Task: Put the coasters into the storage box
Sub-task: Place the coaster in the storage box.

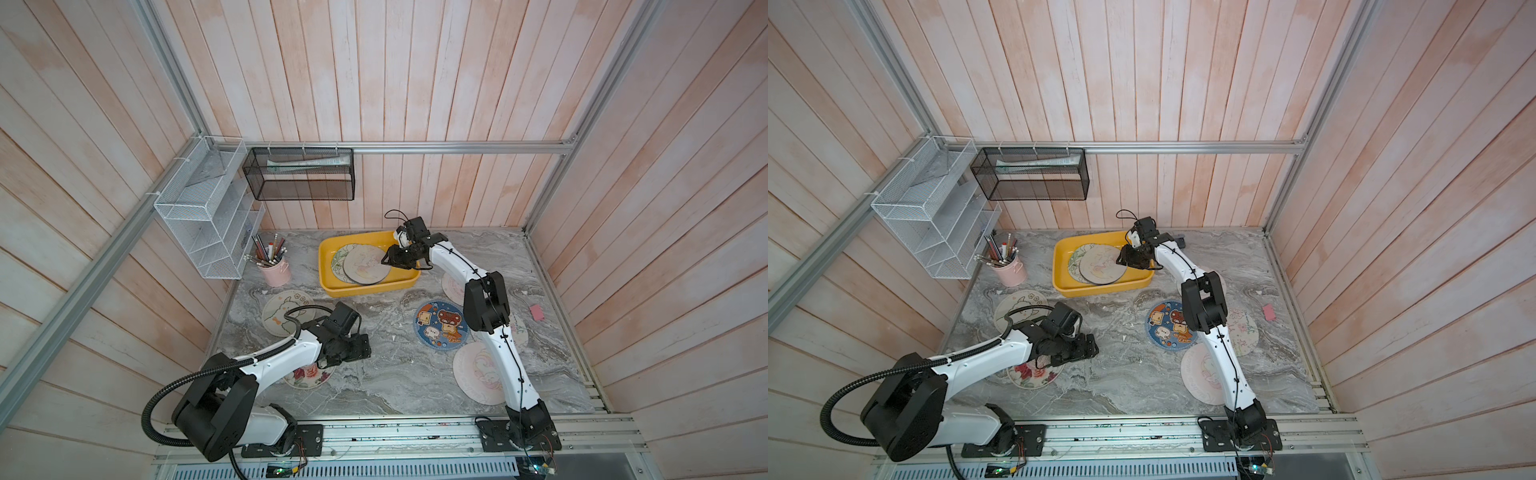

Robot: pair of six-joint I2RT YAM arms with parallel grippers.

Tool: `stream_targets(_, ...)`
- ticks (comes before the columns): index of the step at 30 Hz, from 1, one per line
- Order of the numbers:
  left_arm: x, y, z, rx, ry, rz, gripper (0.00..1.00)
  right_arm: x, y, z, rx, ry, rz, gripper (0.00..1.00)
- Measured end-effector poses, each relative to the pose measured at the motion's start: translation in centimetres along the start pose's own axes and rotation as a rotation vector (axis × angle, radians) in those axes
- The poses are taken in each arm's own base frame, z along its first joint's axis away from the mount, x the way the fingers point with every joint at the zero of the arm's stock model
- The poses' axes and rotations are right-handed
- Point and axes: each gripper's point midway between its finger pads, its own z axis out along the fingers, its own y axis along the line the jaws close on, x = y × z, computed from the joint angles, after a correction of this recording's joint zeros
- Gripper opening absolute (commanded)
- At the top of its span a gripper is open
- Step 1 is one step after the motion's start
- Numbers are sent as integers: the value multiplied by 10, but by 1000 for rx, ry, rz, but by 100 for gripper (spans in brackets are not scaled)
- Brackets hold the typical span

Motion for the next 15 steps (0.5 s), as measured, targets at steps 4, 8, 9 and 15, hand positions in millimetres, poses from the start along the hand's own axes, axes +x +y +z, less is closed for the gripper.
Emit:
stream_targets(4, -5, -4, 0, 3, -6, 3, 92, 1, 5, -14, 15, -5, -14, 61)
stream_targets(8, -9, -7, 0, 5, -11, 5, 92, -2, 18, -40, 19, -33, -45, 65)
stream_targets(9, -10, -8, 0, 6, -12, 5, 92, -1, 20, -48, 22, -38, -52, 67)
stream_targets(15, -17, -14, 1, 13, -20, 10, 93, 18, 30, -99, 39, -72, -97, 74)
